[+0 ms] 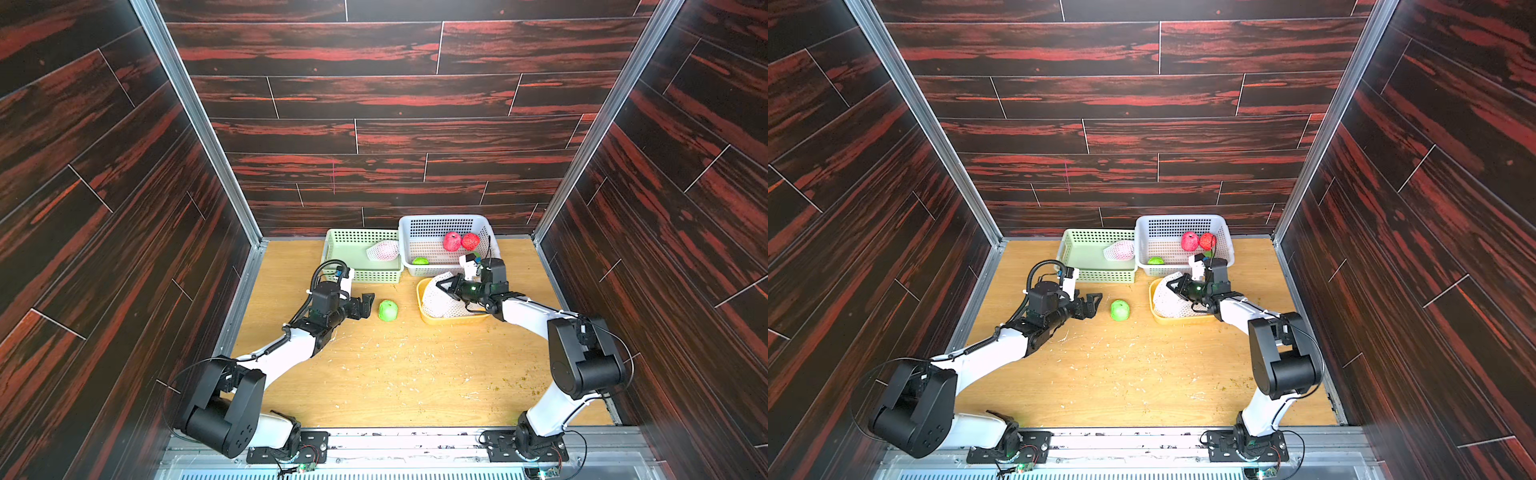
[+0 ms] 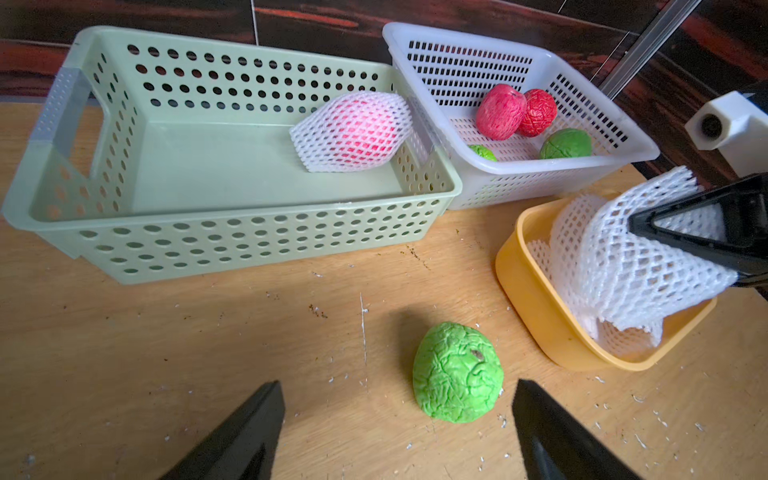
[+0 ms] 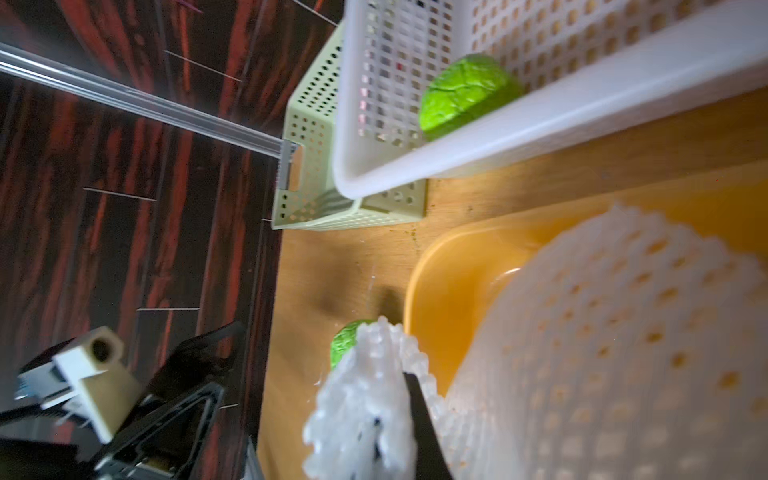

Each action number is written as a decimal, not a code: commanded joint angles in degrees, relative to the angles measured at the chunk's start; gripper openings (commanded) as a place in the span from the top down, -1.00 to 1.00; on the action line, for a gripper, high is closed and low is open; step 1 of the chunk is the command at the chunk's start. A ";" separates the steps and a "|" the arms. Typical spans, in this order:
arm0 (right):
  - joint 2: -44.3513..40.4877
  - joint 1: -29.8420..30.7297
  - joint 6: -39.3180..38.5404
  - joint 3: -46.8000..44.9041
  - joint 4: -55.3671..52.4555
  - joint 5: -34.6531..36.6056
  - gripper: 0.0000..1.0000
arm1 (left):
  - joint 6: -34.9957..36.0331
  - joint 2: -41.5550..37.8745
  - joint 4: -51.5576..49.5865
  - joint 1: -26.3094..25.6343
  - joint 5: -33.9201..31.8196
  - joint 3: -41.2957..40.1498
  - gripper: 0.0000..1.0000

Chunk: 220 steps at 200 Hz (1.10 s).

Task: Remove foam nets from apples
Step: Place the foam net into the storage box.

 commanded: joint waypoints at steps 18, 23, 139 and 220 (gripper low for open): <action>4.47 -0.06 -7.06 -1.29 -2.77 10.81 0.94 | 0.35 1.01 -0.79 -0.11 0.65 1.09 -0.81; 4.93 -0.03 -7.51 -1.16 -2.95 11.80 0.93 | 0.29 1.23 -0.74 -0.11 0.76 1.14 -0.81; 6.69 1.51 -11.09 1.67 -4.36 17.29 0.25 | 0.68 3.53 -1.13 -0.30 0.43 3.07 -0.81; -1.83 3.42 -14.80 6.67 -16.70 24.00 -0.23 | 1.13 4.00 -1.28 -0.38 0.27 3.53 -0.82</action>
